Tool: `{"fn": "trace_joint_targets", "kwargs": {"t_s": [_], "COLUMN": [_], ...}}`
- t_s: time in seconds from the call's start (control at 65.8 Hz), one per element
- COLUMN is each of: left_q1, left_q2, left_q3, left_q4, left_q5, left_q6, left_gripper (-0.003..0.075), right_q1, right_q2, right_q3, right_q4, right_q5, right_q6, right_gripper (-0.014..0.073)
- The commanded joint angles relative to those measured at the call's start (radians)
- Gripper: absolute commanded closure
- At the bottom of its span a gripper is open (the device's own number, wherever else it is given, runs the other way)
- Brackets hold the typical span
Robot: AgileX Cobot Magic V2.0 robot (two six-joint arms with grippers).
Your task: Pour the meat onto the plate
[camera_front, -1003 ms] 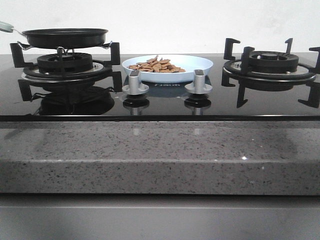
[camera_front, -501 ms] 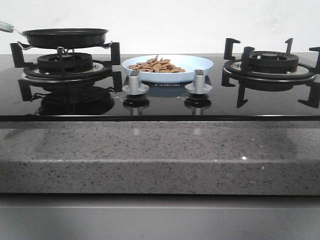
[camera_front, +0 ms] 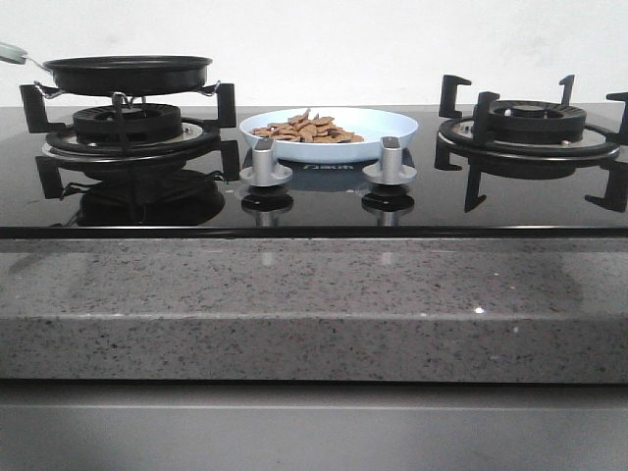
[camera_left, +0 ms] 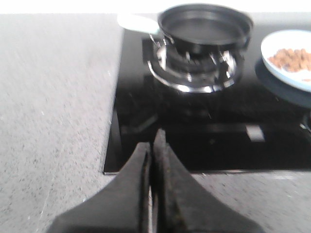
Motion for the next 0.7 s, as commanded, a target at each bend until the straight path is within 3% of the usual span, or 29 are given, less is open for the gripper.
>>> {"fn": "trace_joint_targets", "kwargs": {"t_s": [0.0,0.198,0.441,0.684], "left_q1": [-0.006,-0.006,0.000,0.000], "left_q2": [-0.091,-0.305,-0.404,-0.404], "left_q3": [0.116,0.388,0.529,0.526], "left_q4": [-0.012,-0.027,-0.030,-0.030], "left_q5": [-0.233,-0.464,-0.649,-0.652], "left_q6": [-0.005,-0.005,-0.005,-0.005], "left_gripper": [0.0741,0.0741,0.0741,0.0741], "right_q1": [-0.005,-0.005,-0.005,-0.005], "right_q2": [0.002,0.002,0.002,0.002], "right_q3": [-0.023,-0.023,-0.023,-0.023], "right_q4": [-0.016,-0.016,-0.016,-0.016], "right_q5": [-0.058,-0.058,-0.058,-0.053], "right_q6": [-0.001,-0.001,-0.001,-0.001], "right_gripper": [0.0664,0.0664,0.0664,0.0664]}}
